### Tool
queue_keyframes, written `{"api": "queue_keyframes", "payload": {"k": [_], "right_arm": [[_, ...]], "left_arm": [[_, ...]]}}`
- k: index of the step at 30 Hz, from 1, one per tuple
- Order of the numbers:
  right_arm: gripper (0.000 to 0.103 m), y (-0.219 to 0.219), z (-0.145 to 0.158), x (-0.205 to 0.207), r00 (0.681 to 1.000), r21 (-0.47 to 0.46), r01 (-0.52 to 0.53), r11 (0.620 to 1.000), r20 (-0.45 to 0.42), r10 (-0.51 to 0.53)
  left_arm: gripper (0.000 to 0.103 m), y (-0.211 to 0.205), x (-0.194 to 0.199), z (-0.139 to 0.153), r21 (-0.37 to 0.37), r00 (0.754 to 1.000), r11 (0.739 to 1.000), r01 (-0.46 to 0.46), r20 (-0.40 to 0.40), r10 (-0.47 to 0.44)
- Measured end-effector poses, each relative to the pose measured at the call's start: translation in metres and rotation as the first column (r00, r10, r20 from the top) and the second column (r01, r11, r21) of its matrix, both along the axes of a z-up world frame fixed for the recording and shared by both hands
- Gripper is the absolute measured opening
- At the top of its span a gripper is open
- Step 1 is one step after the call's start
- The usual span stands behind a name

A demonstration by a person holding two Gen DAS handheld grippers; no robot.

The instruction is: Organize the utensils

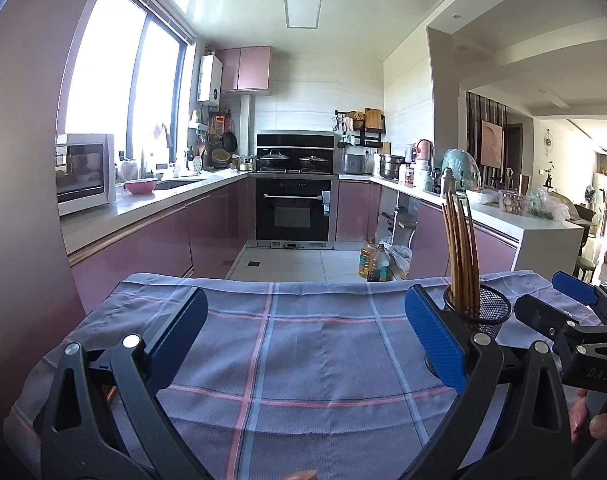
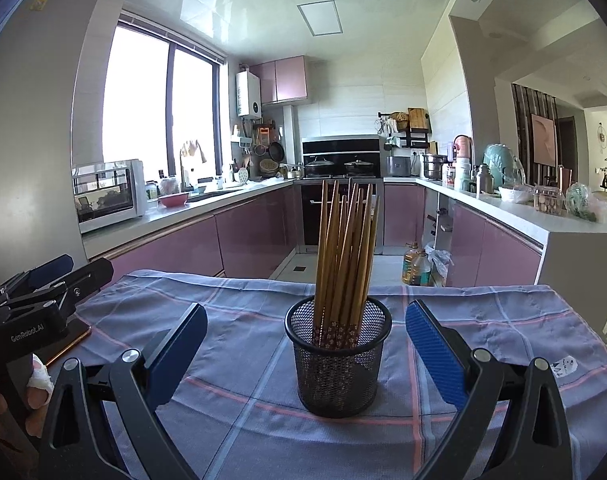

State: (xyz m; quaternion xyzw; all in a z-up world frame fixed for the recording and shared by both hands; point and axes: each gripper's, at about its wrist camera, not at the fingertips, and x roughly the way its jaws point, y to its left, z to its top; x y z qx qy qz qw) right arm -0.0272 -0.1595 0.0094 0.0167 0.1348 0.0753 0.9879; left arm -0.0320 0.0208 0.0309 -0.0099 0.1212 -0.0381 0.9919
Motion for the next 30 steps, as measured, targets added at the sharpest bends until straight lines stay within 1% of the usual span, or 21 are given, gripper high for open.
{"api": "queue_keyframes", "payload": {"k": [12,30], "right_arm": [[0.096,0.005,0.0,-0.006,0.999,-0.02,0.048,0.999,0.025,-0.048],[0.096,0.002,0.002,-0.012,0.995,-0.013,0.086,0.996,0.048,-0.085]], "left_arm": [[0.097,0.004,-0.007,0.0,0.004,1.0,1.0,-0.017,0.007,0.017],[0.097,0.0,-0.007,-0.001,0.009,1.0,1.0,-0.013,0.008,0.013]]}}
